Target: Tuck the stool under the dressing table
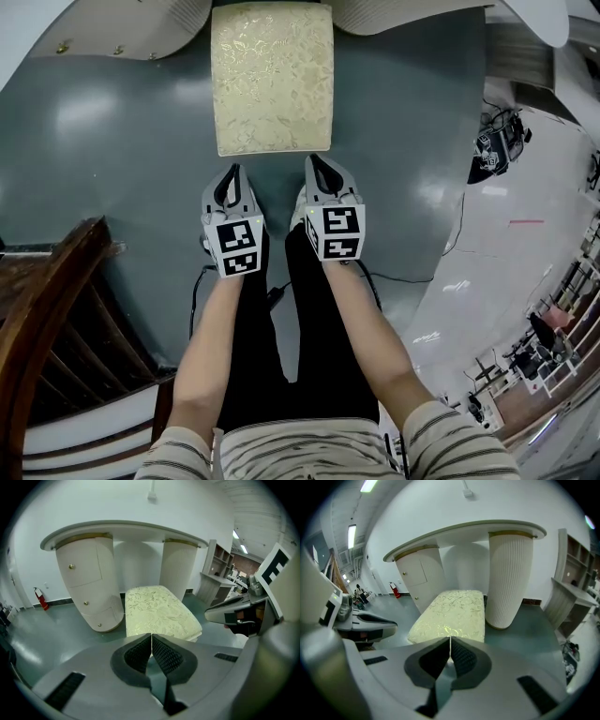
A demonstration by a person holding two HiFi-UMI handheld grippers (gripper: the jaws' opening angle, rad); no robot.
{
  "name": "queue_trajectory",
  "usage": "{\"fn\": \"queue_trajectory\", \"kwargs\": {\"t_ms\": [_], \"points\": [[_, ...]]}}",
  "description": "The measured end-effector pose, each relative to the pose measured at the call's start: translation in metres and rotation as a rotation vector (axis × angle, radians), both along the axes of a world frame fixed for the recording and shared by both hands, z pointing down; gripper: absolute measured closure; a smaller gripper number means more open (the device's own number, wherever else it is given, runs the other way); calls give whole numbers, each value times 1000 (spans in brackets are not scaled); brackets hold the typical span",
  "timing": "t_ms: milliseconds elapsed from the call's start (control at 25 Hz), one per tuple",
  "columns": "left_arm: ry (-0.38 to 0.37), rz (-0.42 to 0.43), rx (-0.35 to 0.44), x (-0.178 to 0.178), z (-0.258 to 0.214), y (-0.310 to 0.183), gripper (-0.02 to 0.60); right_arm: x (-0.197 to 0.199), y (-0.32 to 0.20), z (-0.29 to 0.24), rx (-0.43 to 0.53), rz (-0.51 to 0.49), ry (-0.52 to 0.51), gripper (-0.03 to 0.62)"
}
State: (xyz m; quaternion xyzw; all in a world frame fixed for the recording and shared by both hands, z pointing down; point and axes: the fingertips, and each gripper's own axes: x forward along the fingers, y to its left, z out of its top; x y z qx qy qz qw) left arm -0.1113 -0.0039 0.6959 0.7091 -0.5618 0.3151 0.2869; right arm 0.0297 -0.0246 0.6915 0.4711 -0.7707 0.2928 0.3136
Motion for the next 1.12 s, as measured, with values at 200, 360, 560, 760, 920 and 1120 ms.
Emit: {"fn": "queue_trajectory", "kwargs": {"t_ms": [200,360,560,760,920,1120], "points": [[-35,15,-39,-1,15,2,575,1,2,14,-26,1,29,589],[-46,22,-67,-1,30,2,575,3,3,27,-51,-1,48,589],[-62,6,-119,-7,47,2,576,9,4,45,-85,6,71,589],[-67,2,-141,-11,58,2,577,17,10,61,-134,41,70,591],[-89,-9,-163,-13,69,3,578,23,9,70,-144,51,70,590],[-88,-21,-193,-12,79,7,580,29,9,81,-164,62,82,591]]}}
